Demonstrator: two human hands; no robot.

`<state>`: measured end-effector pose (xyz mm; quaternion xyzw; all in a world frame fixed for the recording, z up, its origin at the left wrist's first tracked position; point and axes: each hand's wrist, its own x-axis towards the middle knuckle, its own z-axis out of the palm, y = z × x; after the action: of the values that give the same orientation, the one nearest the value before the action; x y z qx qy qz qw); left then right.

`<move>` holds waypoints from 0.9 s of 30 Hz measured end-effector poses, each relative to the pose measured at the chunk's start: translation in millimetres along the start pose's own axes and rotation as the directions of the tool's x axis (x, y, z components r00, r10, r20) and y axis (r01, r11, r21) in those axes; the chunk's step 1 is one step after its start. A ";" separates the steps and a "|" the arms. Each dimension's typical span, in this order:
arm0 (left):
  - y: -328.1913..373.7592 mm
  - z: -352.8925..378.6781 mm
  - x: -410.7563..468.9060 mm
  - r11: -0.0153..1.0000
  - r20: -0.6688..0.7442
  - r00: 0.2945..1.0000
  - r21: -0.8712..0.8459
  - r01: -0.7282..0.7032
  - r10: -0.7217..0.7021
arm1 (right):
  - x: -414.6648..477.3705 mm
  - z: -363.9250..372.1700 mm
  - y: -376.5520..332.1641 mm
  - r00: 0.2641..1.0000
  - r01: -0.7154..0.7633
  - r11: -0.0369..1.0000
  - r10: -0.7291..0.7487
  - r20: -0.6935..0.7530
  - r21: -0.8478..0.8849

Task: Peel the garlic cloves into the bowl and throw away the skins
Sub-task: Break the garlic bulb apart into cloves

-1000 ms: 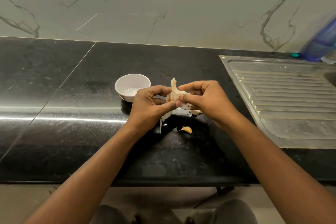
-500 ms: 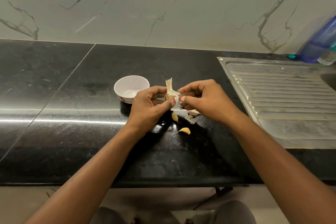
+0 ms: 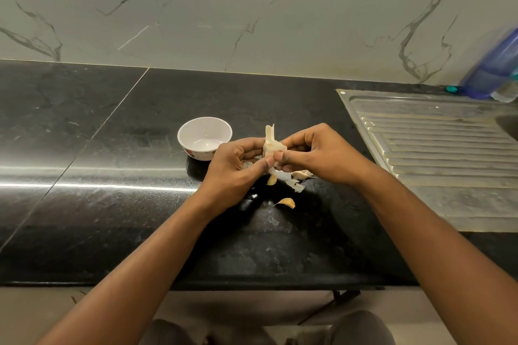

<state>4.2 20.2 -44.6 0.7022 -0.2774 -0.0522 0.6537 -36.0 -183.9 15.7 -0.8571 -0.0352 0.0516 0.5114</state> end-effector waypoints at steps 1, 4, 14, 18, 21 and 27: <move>0.5 0.2 -0.3 1.000 -0.001 1.000 0.009 -0.007 0.007 | -0.1 -0.3 -0.8 1.000 -0.002 1.000 0.002 -0.001 -0.014; 0.4 0.2 0.6 0.999 -0.012 1.000 0.035 -0.028 0.029 | 2.2 4.9 -2.7 0.995 -0.015 0.998 0.009 -0.101 -0.066; -3.8 -0.8 3.1 0.999 -0.069 0.997 0.046 -0.026 0.030 | 2.5 26.9 2.9 0.955 0.002 1.000 -0.010 -0.296 -0.029; -5.9 1.2 3.6 0.998 -0.088 0.996 0.052 -0.030 0.035 | 2.6 27.3 4.9 0.936 -0.032 0.999 0.037 -0.350 0.020; -7.3 0.6 4.6 0.999 -0.110 0.994 0.036 -0.009 0.013 | 1.4 21.6 6.9 0.933 -0.043 0.999 0.050 -0.356 0.027; -8.3 -0.5 7.0 0.998 -0.109 0.994 0.054 0.020 -0.014 | -5.1 10.0 6.2 0.936 -0.045 0.999 0.033 -0.351 -0.027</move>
<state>12.9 17.4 -50.3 0.7240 -0.2370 -0.0118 0.6477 -42.3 -178.7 5.9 -0.8618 0.0724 -0.0922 0.4935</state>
